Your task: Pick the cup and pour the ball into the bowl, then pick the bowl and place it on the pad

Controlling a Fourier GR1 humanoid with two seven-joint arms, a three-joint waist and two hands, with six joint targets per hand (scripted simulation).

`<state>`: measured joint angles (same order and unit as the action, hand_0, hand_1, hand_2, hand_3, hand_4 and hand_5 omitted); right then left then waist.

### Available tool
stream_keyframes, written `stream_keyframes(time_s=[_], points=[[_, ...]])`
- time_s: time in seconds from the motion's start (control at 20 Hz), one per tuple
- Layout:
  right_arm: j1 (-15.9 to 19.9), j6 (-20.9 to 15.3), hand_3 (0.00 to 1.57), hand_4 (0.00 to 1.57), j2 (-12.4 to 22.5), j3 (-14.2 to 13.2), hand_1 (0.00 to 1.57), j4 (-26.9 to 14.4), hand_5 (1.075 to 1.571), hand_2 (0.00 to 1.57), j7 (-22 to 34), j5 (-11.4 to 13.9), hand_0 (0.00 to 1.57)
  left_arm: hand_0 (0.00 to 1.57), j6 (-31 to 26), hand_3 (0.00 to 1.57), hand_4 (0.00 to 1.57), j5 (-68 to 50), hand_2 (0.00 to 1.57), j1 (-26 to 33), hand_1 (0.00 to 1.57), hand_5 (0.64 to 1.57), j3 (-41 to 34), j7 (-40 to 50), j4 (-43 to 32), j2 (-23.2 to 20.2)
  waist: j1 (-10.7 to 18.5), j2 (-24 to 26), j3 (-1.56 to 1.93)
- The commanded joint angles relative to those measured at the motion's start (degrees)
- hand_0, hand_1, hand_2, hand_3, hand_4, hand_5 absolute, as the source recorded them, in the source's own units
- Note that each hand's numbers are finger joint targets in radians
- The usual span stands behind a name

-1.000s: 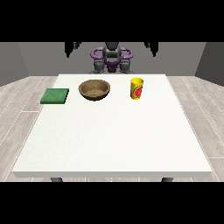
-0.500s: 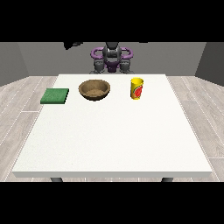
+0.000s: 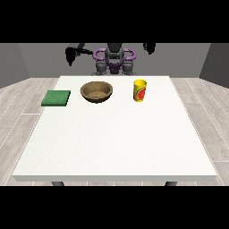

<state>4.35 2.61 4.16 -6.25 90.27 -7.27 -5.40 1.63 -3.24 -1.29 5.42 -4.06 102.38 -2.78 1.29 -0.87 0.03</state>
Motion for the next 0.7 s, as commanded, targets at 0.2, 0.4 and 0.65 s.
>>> stream_keyframes(time_s=[0.2, 0.4, 0.65], points=[[7.33, 2.78, 0.0, 0.0, 3.26, -3.57, 0.0, -6.87, 1.559, 0.0, -7.44, -1.24, 0.0, 0.0, -3.28, 0.0, 0.0, 0.01, 0.0, -8.78, 0.0, 1.254, -8.65, -10.84, -12.56, -5.46, -1.49, -11.35, -0.03], [8.54, 4.99, 0.0, 0.0, 4.21, -2.97, 0.0, -9.05, 1.56, 0.0, -7.36, -1.68, 0.0, 0.0, -0.91, 0.0, 0.0, 2.97, 0.0, -12.83, 0.0, 1.258, -9.4, -13.65, -21.55, -4.53, -4.08, -10.1, -0.03], [10.97, 6.56, 0.0, 0.0, 6.71, -6.18, 0.0, -18.11, 1.562, 0.0, -9.64, -2.85, 0.0, 0.0, 0.01, 0.0, 0.0, 3.0, 0.0, -17.3, 0.0, 1.259, -10.49, -14.5, -28.69, -3.67, -3.09, -7.38, -0.02]])
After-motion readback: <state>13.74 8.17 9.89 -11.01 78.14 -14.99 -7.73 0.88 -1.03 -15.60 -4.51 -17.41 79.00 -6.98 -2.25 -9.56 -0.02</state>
